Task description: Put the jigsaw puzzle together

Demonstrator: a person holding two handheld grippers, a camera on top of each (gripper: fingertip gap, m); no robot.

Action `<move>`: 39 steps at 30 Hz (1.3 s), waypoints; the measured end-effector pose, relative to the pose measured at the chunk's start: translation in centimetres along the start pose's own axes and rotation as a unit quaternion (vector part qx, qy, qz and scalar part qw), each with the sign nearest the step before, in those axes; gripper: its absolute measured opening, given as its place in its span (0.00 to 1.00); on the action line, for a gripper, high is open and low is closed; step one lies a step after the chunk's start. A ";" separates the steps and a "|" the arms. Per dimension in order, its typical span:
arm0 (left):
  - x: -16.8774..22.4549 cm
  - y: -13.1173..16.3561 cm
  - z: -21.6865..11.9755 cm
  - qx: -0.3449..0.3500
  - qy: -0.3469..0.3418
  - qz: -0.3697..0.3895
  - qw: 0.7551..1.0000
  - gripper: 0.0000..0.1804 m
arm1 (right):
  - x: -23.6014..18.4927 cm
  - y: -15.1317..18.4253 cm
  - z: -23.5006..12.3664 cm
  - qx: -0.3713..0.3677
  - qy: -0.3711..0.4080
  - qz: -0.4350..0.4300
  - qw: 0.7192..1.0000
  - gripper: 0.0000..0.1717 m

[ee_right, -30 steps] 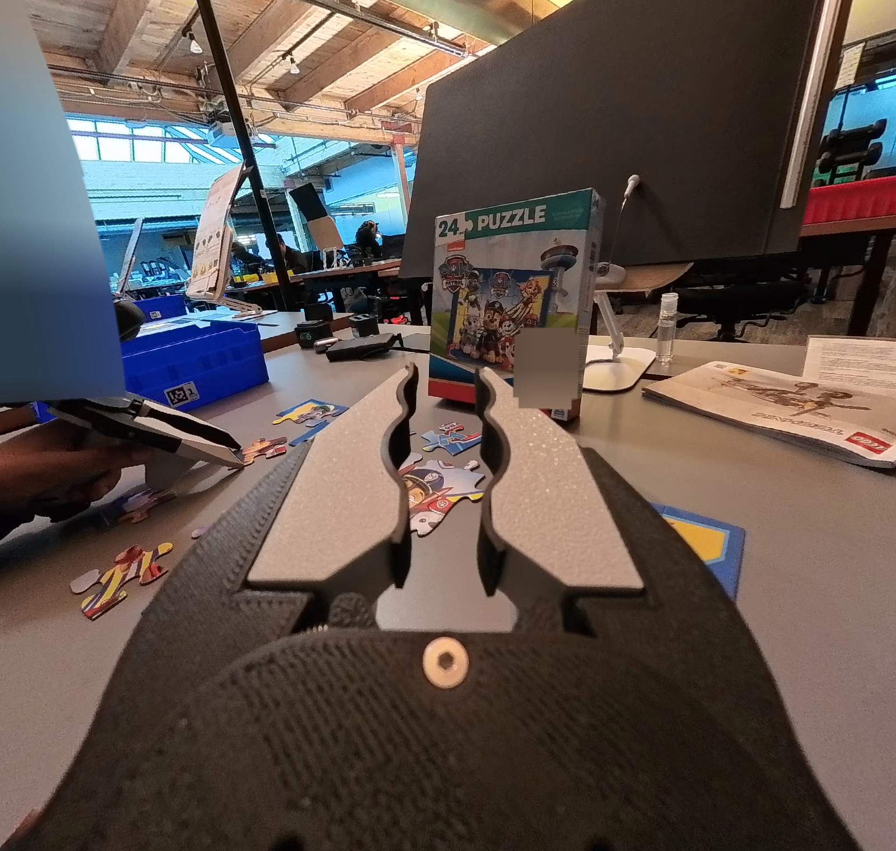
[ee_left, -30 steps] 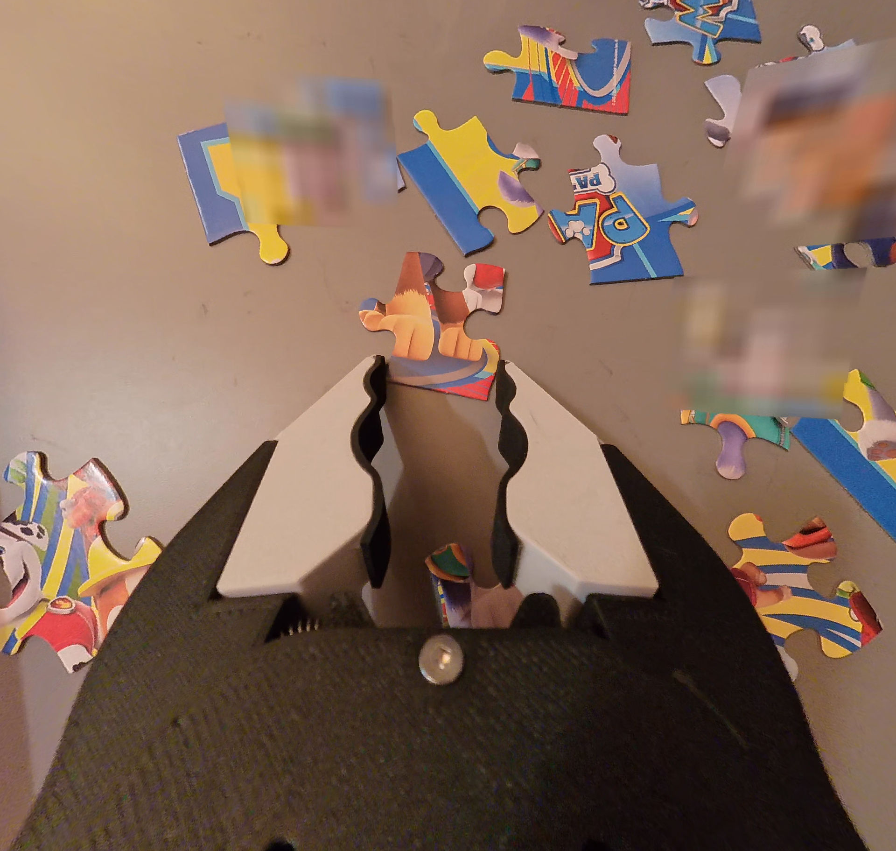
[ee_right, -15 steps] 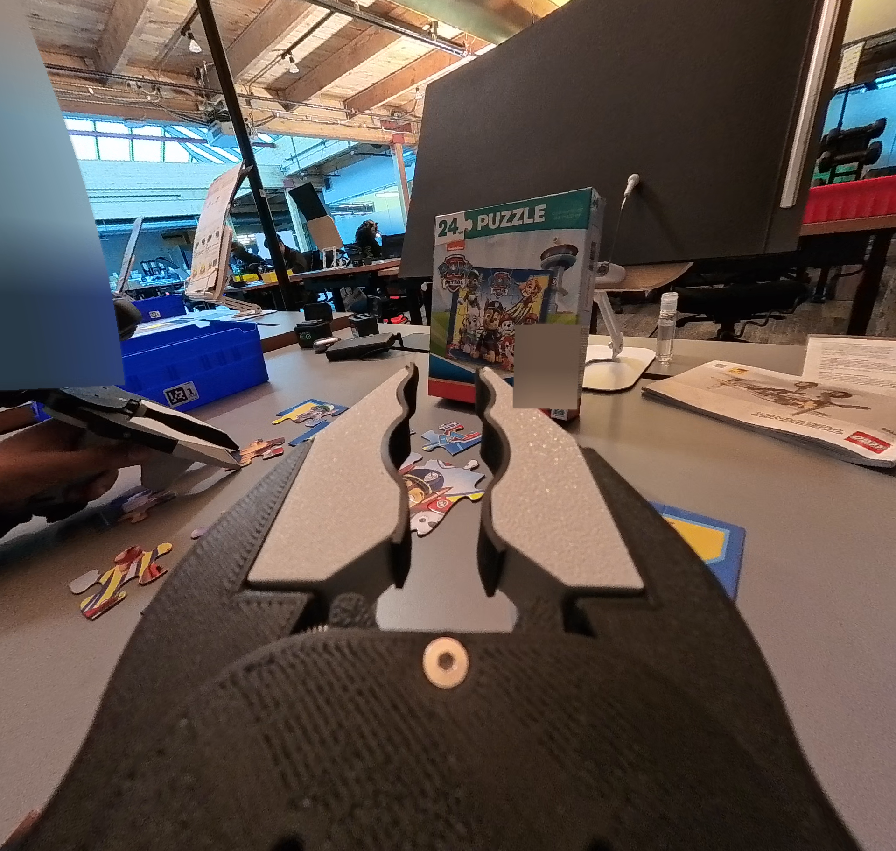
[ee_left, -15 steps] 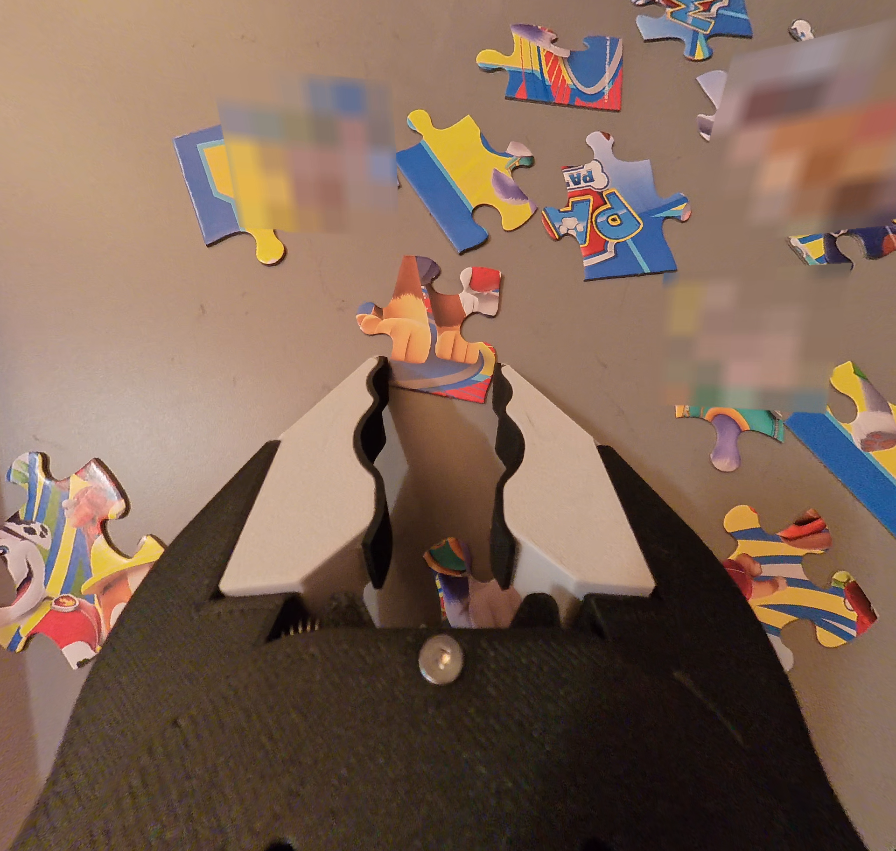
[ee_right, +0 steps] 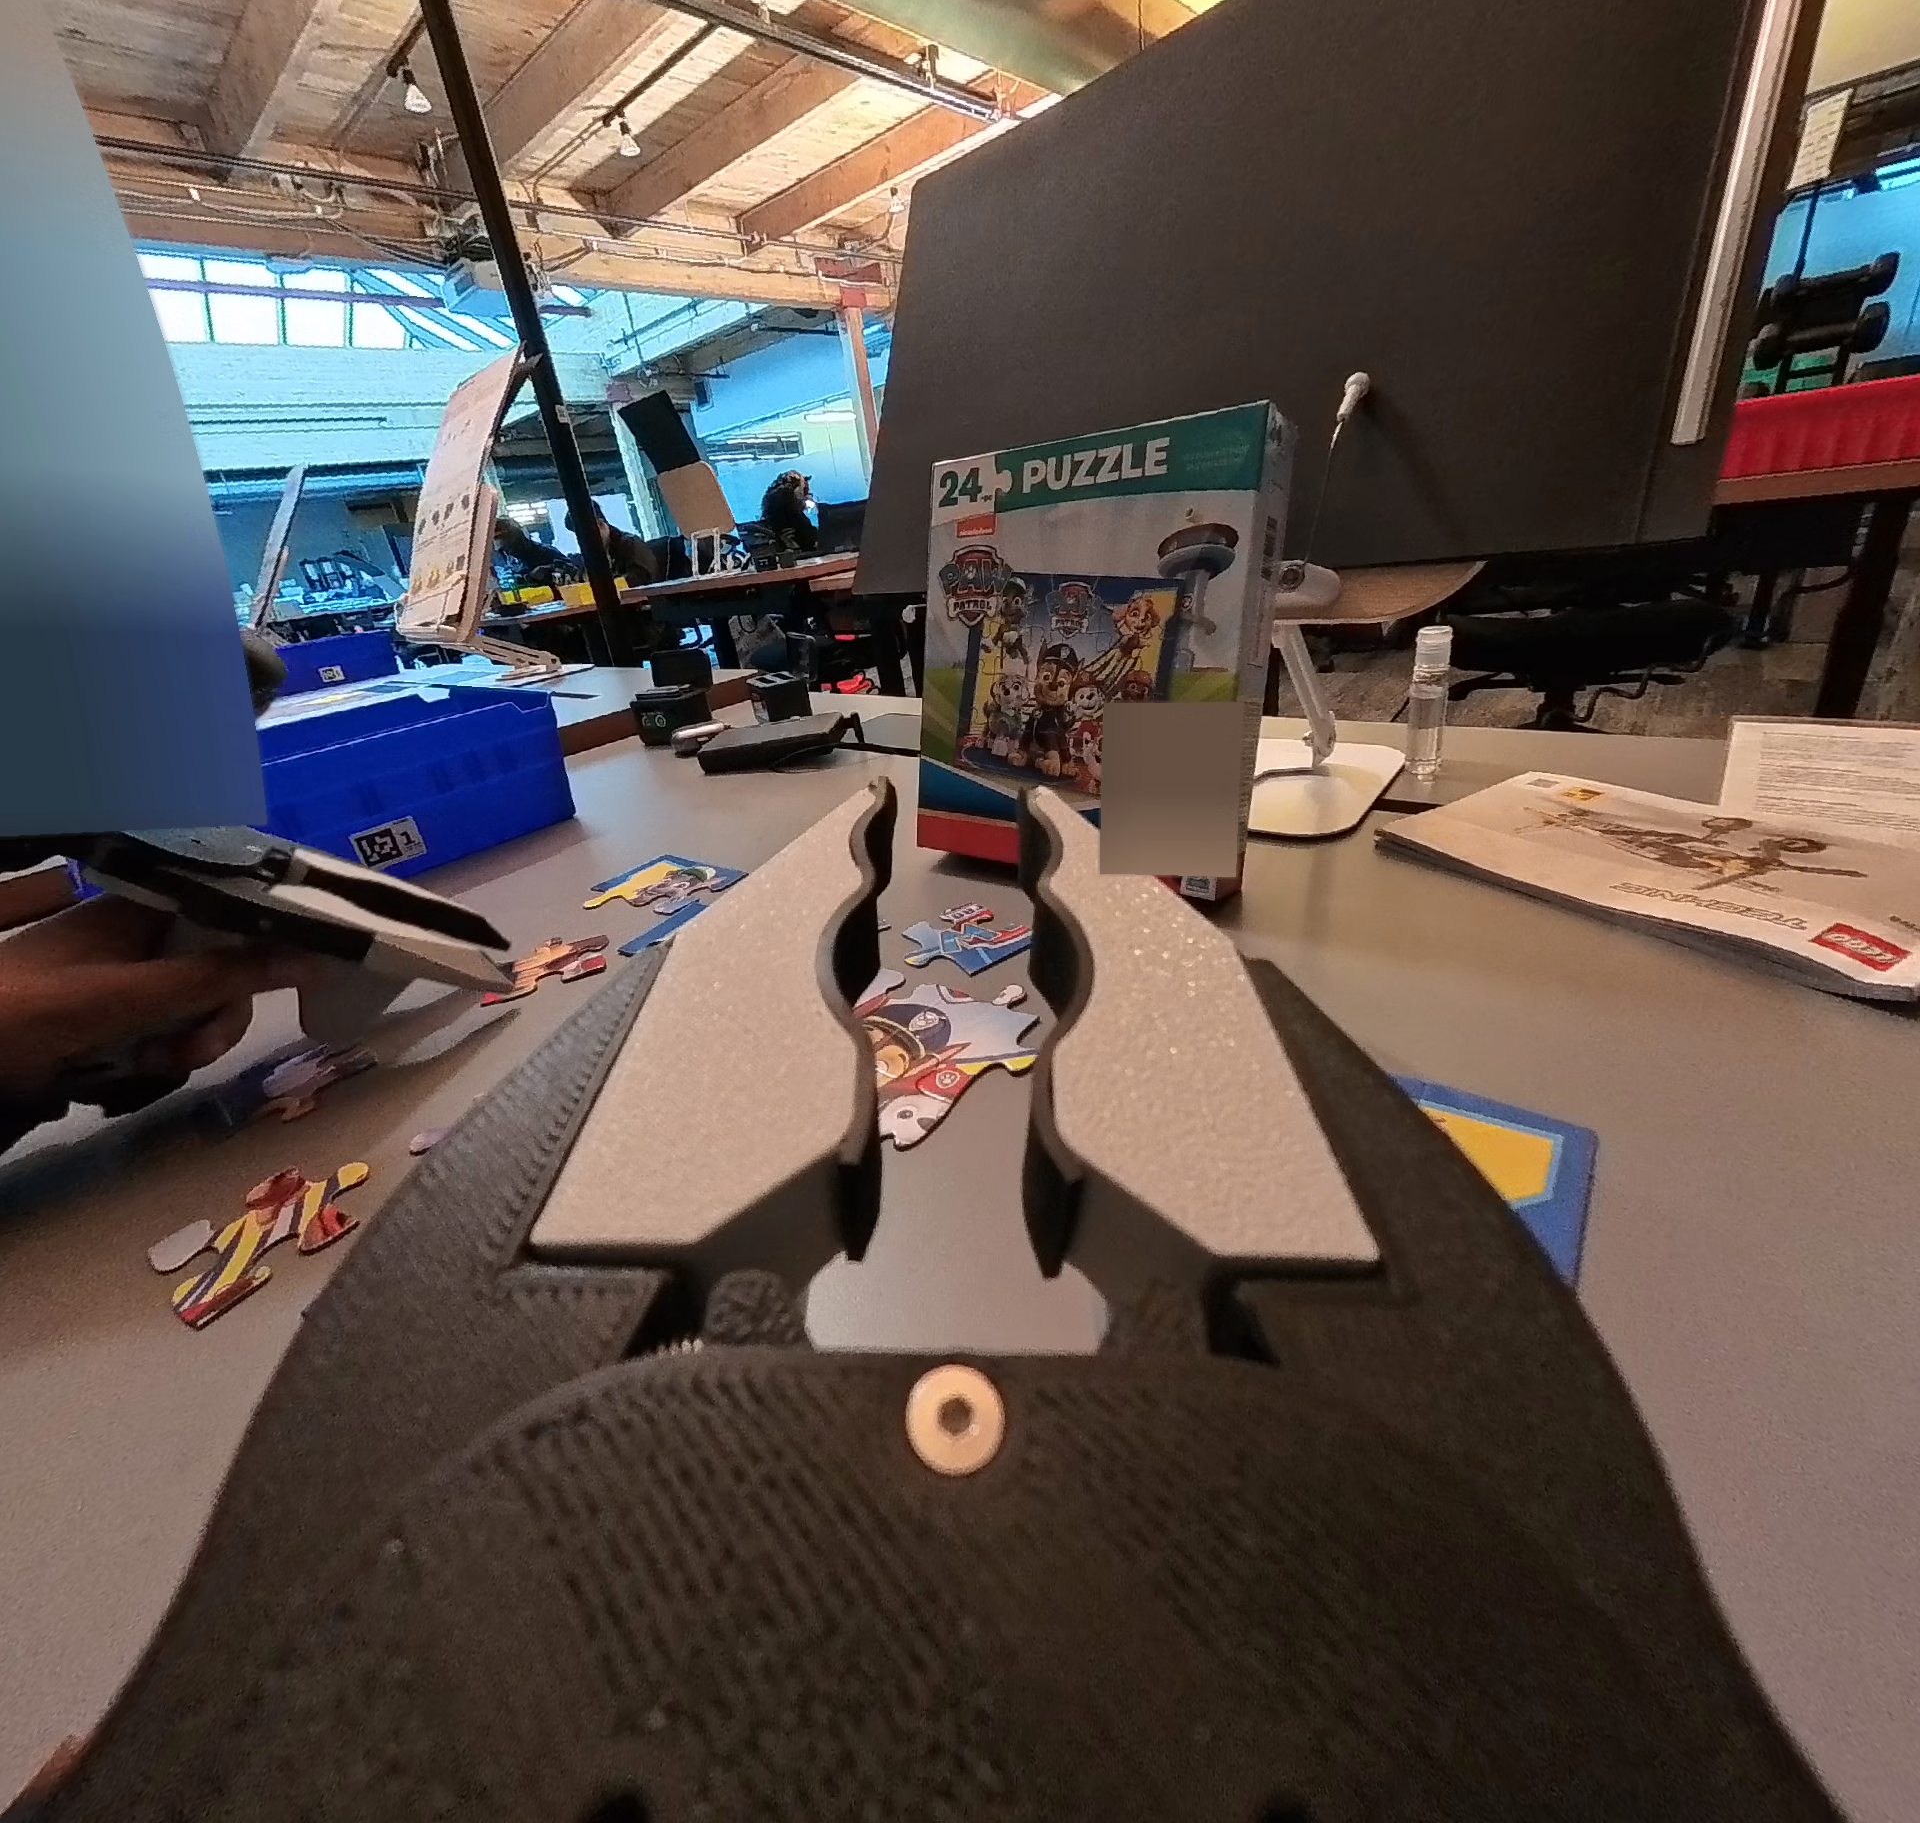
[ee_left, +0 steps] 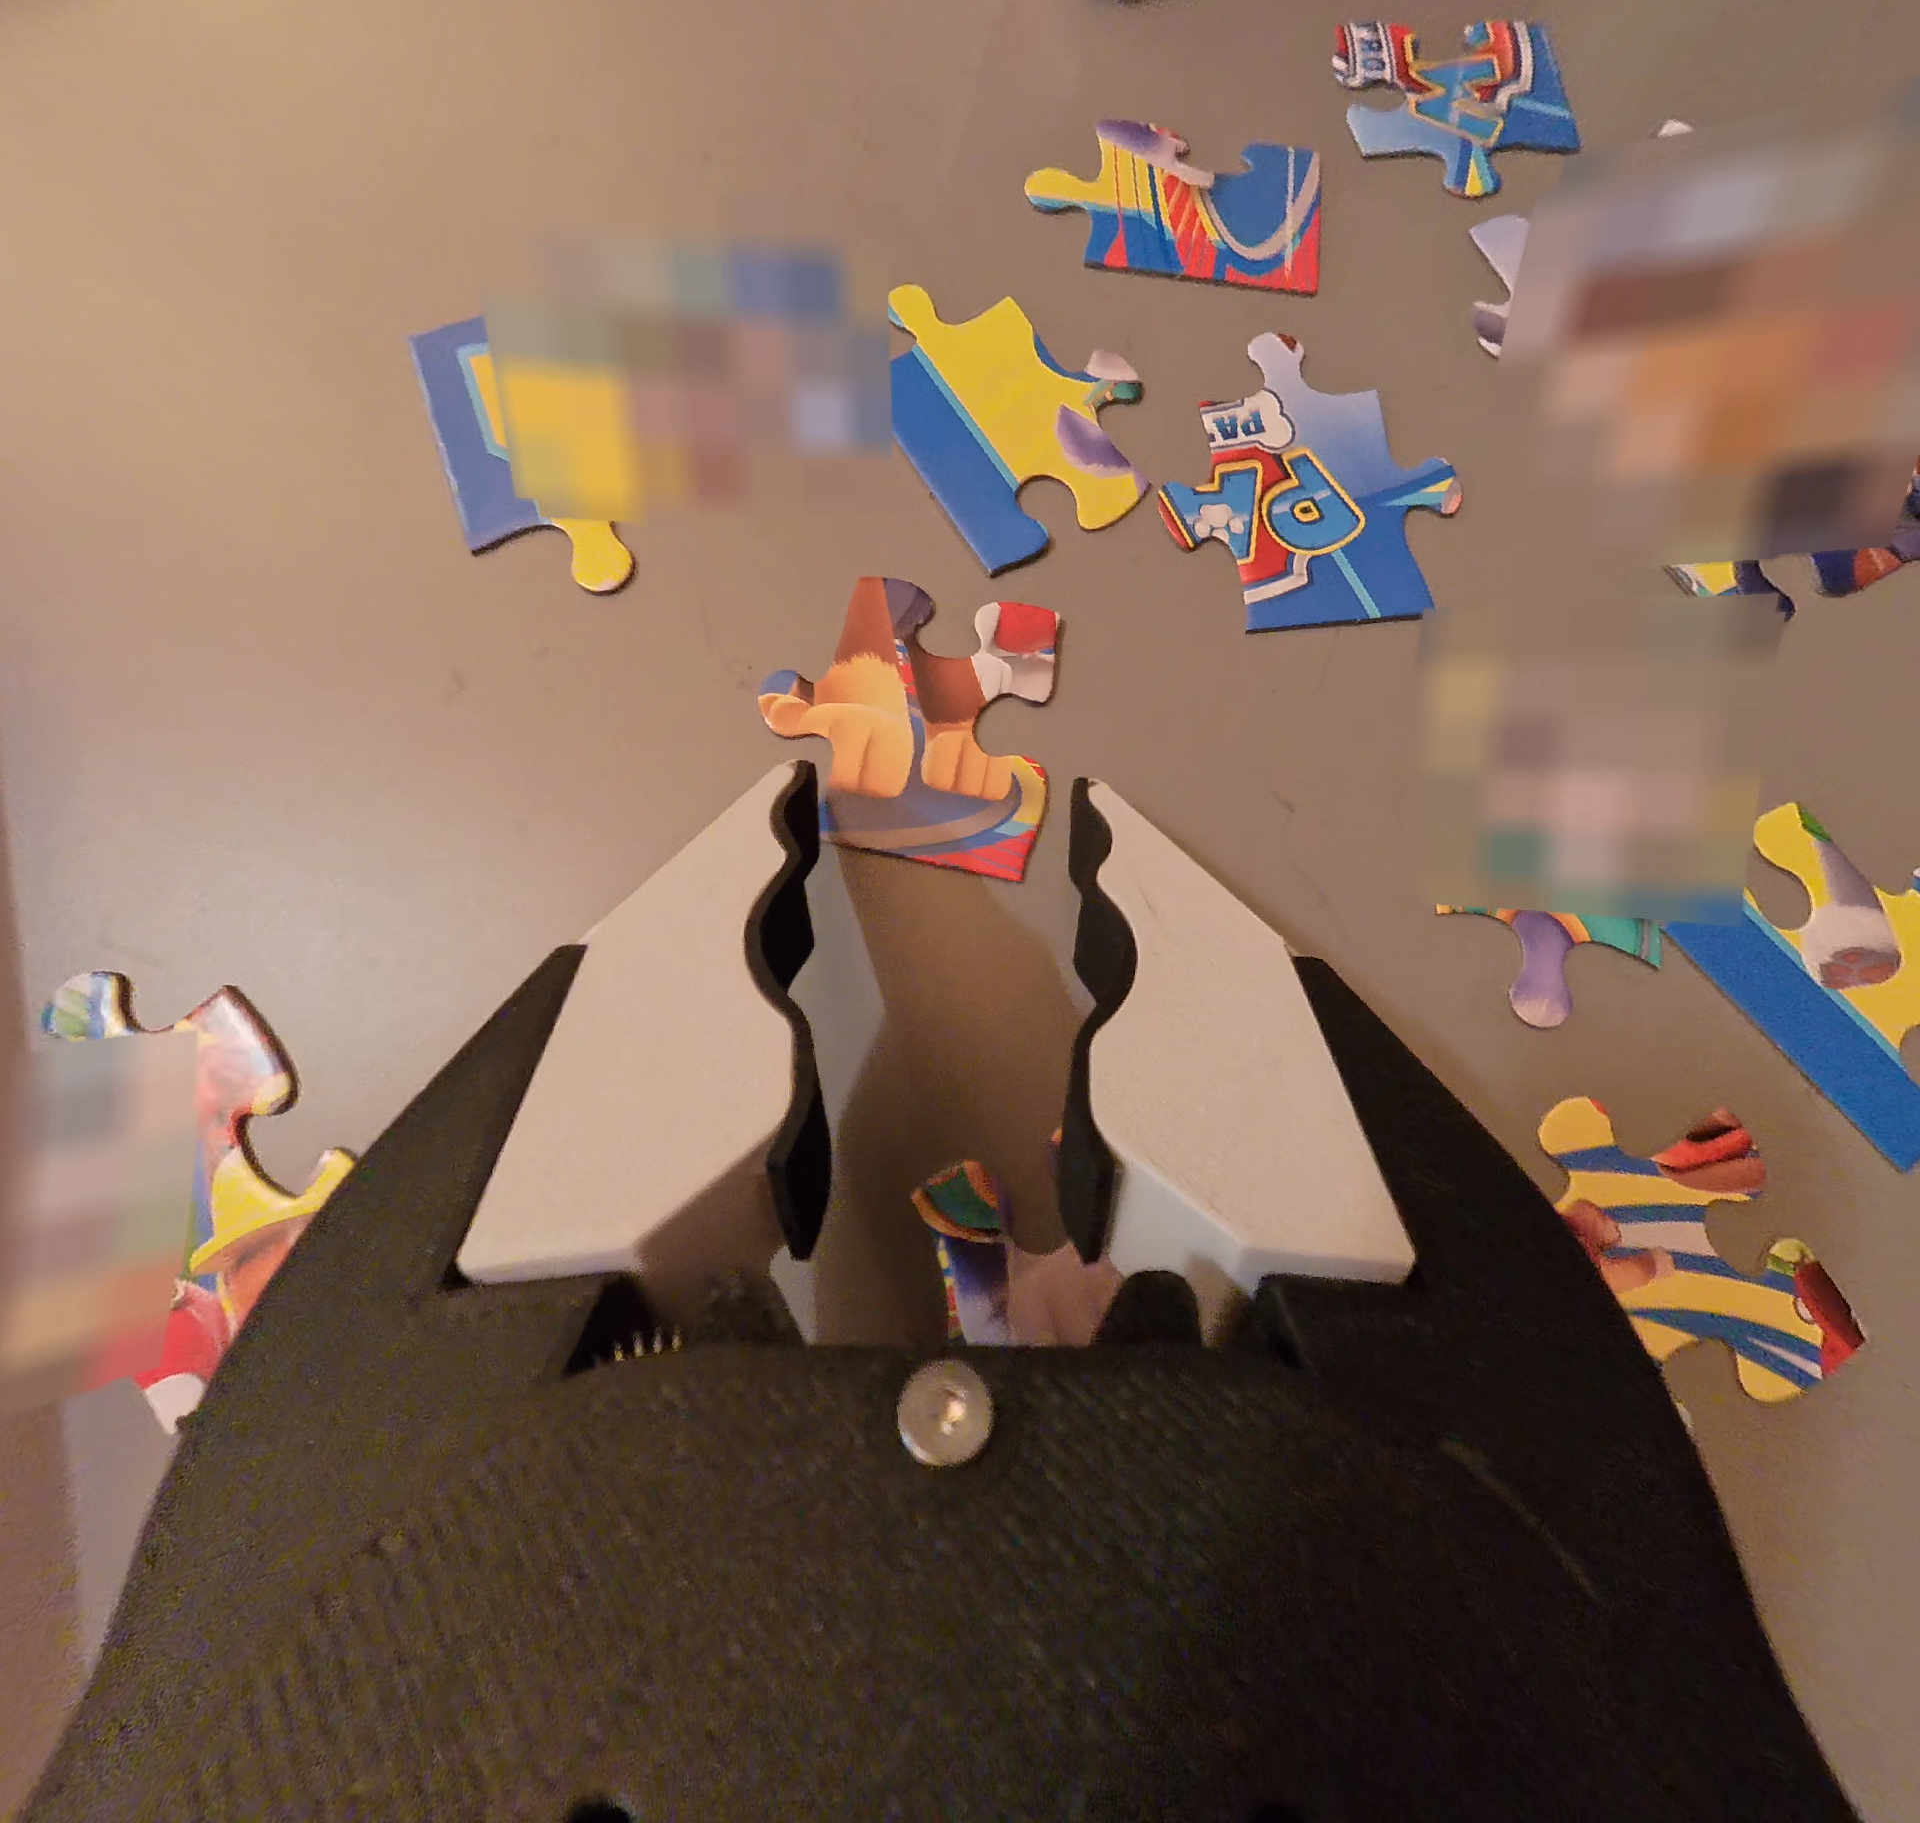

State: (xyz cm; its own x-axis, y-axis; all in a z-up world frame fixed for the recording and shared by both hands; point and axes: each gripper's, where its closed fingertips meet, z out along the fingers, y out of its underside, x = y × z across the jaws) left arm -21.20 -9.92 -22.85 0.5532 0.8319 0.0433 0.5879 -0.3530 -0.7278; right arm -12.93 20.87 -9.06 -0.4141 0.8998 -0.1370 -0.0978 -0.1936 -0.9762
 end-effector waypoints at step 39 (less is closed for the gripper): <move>3.5 1.4 -0.8 -0.054 0.084 -0.028 0.995 0.25 | 0.0 0.0 0.0 0.000 0.000 0.001 1.000 0.13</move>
State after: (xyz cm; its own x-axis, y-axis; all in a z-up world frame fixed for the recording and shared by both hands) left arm -17.96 -7.87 -23.14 0.6026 0.7719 0.2025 0.6756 -0.3584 -0.6443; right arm -12.90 20.87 -9.05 -0.4139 0.8996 -0.1391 -0.0976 -0.1958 -0.9758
